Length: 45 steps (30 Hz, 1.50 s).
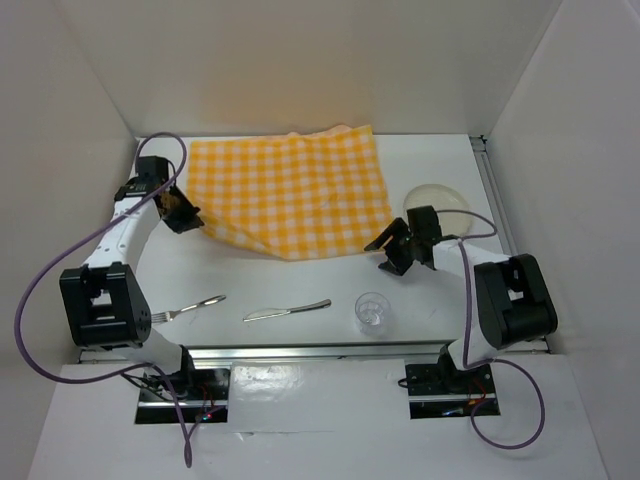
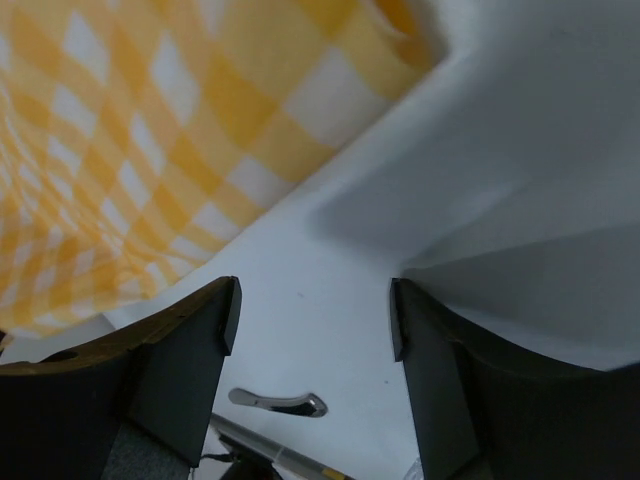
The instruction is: Set the dinner table for one person
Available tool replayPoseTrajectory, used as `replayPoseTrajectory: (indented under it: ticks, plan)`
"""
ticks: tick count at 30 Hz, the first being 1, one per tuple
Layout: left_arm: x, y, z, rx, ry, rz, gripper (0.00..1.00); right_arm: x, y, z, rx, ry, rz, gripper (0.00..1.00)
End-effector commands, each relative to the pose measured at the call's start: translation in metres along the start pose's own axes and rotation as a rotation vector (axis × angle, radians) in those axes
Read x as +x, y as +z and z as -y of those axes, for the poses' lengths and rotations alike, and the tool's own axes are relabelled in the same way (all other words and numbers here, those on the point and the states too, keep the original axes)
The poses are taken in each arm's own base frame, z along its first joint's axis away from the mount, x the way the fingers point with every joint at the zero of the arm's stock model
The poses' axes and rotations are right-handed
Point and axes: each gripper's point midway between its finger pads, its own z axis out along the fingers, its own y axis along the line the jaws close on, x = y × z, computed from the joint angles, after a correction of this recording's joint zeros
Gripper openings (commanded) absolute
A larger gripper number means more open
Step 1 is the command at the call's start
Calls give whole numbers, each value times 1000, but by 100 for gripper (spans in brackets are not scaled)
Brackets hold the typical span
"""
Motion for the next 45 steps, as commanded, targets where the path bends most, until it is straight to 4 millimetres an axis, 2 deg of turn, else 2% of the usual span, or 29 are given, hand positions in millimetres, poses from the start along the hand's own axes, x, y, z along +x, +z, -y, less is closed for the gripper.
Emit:
replayPoseTrajectory:
  ticks: [1,3,6,10,12,14,15,16,20,21,22,23,24,25,28,29,30,31,32,33,34,35,36,37,39,40,42,43,45]
  plan:
    - [3,5,-2,6,27,-27,0,-28,-3,-22,-105,115,155,72]
    - [0,3,1,12,28,-19,0,-28,5,-10,-60,126,157,71]
    - [1,6,0,6,27,-26,0,-35,12,-3,-7,150,200,72]
    - [2,9,-2,1,36,-33,0,-44,34,12,62,202,226,72]
    - [-4,7,-3,3,28,-22,0,-53,42,6,68,211,239,72]
    - [-5,10,-7,-6,28,-26,0,-58,55,14,111,228,251,71]
    - [-4,10,-5,2,28,-31,0,-65,58,7,110,241,264,68]
    - [-6,10,-8,-2,20,-28,0,-67,65,12,131,243,266,65]
    - [-10,10,-8,4,11,-29,0,-82,74,-3,135,236,323,35]
    - [-8,13,-8,7,20,-41,0,-89,75,-10,129,224,337,18]
    - [-14,11,-8,9,14,-29,0,-91,74,-14,129,224,337,7]
    - [-14,11,-8,9,14,-29,0,-98,69,-23,112,203,360,0]
    - [-18,7,-5,15,24,-20,0,-103,64,-28,113,171,377,0]
    - [-18,7,-9,7,16,-24,0,-106,59,-41,100,145,391,0]
    - [-32,-6,4,42,32,13,0,-126,27,-77,27,63,469,0]
    - [-36,-9,2,39,23,18,0,-132,10,-94,-15,37,494,0]
    - [-45,-19,12,74,30,46,0,-138,-3,-109,-38,-9,513,0]
    - [-51,-24,12,73,22,56,0,-138,-9,-111,-40,-32,518,0]
    - [-56,-29,19,97,26,67,0,-146,-25,-133,-87,-57,549,0]
    - [-61,-36,18,93,18,72,0,-146,-42,-146,-112,-73,553,0]
    - [-74,-56,33,137,38,112,0,-148,-55,-161,-149,-121,561,0]
    - [-82,-66,37,153,34,126,0,-154,-78,-186,-204,-145,588,0]
    - [-88,-81,44,171,40,155,0,-157,-102,-201,-238,-169,616,0]
    - [-104,-104,54,209,46,211,0,-157,-119,-213,-267,-217,633,0]
    - [-117,-141,63,261,51,292,0,-160,-176,-247,-362,-264,700,0]
    - [-128,-164,69,290,58,351,0,-160,-193,-254,-378,-297,726,0]
    - [-135,-199,72,349,61,414,0,-157,-245,-274,-453,-320,788,0]
    - [-138,-218,78,392,61,441,0,-153,-260,-277,-470,-343,799,0]
    - [-143,-240,77,424,50,481,0,-144,-299,-283,-530,-357,836,0]
